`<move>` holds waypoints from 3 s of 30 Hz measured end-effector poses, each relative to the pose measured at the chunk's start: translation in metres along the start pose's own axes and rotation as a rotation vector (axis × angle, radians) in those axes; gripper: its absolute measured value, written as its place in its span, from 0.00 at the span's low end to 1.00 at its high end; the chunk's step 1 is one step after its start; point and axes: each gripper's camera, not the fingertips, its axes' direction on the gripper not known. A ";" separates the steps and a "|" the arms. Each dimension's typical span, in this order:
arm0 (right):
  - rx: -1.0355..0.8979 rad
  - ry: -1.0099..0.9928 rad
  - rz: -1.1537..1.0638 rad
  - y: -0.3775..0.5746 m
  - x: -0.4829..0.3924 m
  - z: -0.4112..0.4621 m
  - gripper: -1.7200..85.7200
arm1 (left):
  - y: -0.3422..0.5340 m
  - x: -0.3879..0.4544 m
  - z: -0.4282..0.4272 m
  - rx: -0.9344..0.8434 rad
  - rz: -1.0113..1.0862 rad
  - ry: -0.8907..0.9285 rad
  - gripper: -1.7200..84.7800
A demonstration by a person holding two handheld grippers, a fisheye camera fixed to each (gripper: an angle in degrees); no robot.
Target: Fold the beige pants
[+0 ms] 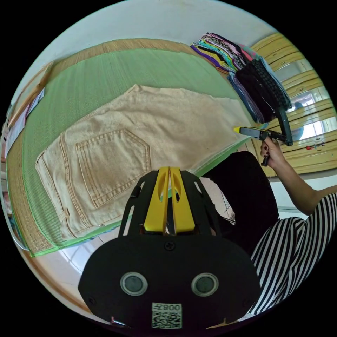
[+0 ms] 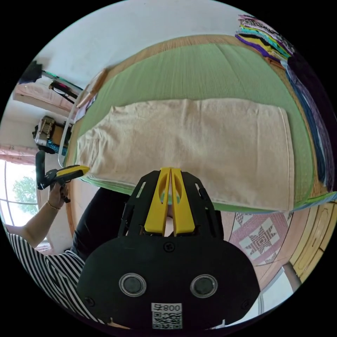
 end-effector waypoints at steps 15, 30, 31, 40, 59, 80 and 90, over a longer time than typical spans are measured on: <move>0.108 -0.046 0.070 0.034 0.171 -0.099 0.02 | -0.155 0.129 0.175 -0.093 0.275 0.181 0.02; 0.341 -0.159 0.522 0.283 0.423 -0.253 0.12 | -0.340 0.250 0.343 -0.156 0.529 0.206 0.10; 0.352 -0.191 0.530 0.290 0.433 -0.255 0.12 | -0.346 0.254 0.349 -0.157 0.528 0.201 0.10; 0.383 -0.268 0.520 0.317 0.477 -0.271 0.12 | -0.409 0.294 0.430 -0.185 0.519 0.193 0.10; 0.466 -0.329 0.512 0.371 0.517 -0.315 0.11 | -0.462 0.330 0.525 -0.195 0.536 0.187 0.10; 0.458 -0.341 0.474 0.337 0.518 -0.300 0.11 | -0.463 0.325 0.545 -0.231 0.534 0.248 0.10; 0.468 -0.413 0.511 0.303 0.500 -0.276 0.08 | -0.447 0.314 0.519 -0.254 0.510 0.380 0.12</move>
